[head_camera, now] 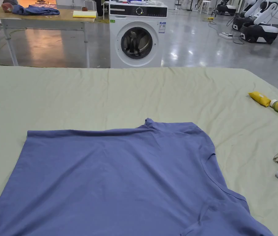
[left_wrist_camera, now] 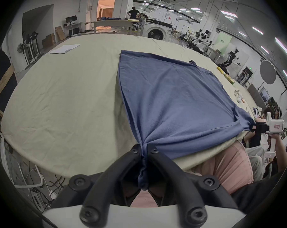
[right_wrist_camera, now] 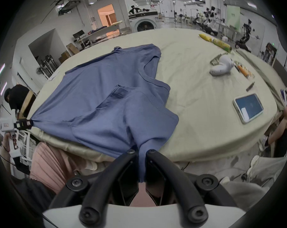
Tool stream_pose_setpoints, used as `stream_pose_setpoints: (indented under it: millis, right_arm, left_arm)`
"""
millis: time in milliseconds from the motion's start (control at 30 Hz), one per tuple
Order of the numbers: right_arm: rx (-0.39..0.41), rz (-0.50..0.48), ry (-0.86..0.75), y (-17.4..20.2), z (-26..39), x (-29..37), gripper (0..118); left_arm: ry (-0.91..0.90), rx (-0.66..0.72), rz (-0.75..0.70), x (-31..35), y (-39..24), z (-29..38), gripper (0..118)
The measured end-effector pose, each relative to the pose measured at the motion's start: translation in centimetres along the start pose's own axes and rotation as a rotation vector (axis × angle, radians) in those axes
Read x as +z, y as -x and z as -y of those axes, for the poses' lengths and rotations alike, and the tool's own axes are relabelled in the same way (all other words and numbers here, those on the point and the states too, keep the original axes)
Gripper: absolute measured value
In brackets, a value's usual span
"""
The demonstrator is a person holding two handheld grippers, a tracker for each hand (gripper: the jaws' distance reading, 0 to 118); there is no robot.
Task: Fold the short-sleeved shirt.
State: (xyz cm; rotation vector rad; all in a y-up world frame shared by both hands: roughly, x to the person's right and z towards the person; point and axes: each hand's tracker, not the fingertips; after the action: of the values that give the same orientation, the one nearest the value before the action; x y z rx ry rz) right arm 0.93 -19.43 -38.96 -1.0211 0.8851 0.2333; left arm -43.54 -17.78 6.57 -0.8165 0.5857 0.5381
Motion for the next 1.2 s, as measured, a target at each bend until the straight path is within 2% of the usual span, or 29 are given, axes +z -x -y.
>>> stream_pose_setpoints:
  millis: [133, 267, 367, 433, 533, 667, 700, 733, 800, 833, 967, 1133, 1200]
  right_arm:
    - [-0.041, -0.036, 0.008, 0.2, -2.3, 0.8, 2]
    - [-0.054, -0.061, 0.032, 1.1, -8.3, 0.9, 2]
    - [-0.152, -0.111, 0.095, 1.0, -14.1, -0.9, 2]
    - [-0.188, -0.118, 0.129, 0.4, -17.7, -3.4, 2]
    - [-0.237, -0.091, 0.193, -0.2, -22.2, -8.3, 2]
    - [-0.283, 0.005, 0.219, -0.8, -25.4, -15.1, 4]
    - [-0.332, 0.002, 0.211, -0.9, -25.0, -16.5, 12]
    - [-0.359, 0.014, 0.204, -0.9, -24.9, -17.5, 40]
    - [-0.376, 0.026, 0.082, -0.4, -24.3, -18.6, 96]
    - [-0.367, 0.017, 0.025, -0.4, -23.8, -18.6, 114]
    - [-0.337, -0.034, -0.277, 0.6, -21.8, -15.9, 115]
    - [-0.200, -0.073, -0.526, 3.0, -16.6, -10.4, 115]
    - [-0.135, -0.056, -0.617, 4.6, -13.6, -8.2, 115]
  left_arm:
    - [0.036, 0.059, 0.043, -0.5, 1.2, -1.3, 0]
    - [0.075, 0.053, 0.060, -2.1, 2.2, -6.0, 0]
    - [0.107, 0.082, 0.077, -4.4, 3.1, -10.8, 0]
    - [0.128, 0.094, 0.073, -6.6, 3.6, -13.8, 0]
    - [0.175, 0.199, 0.100, -10.8, 4.3, -17.6, 0]
    - [0.223, 0.335, 0.142, -16.5, 5.4, -20.5, 2]
    - [0.230, 0.368, 0.154, -17.8, 5.5, -20.9, 8]
    - [0.224, 0.389, 0.155, -18.5, 5.6, -21.1, 24]
    - [0.133, 0.414, 0.158, -19.1, 5.4, -21.0, 73]
    - [0.083, 0.421, 0.173, -19.1, 5.3, -21.0, 82]
    - [-0.203, 0.411, 0.274, -16.4, 4.7, -19.7, 82]
    - [-0.529, 0.144, 0.172, -10.4, 1.7, -14.3, 82]
    - [-0.624, 0.042, 0.091, -8.1, 0.3, -11.0, 81]
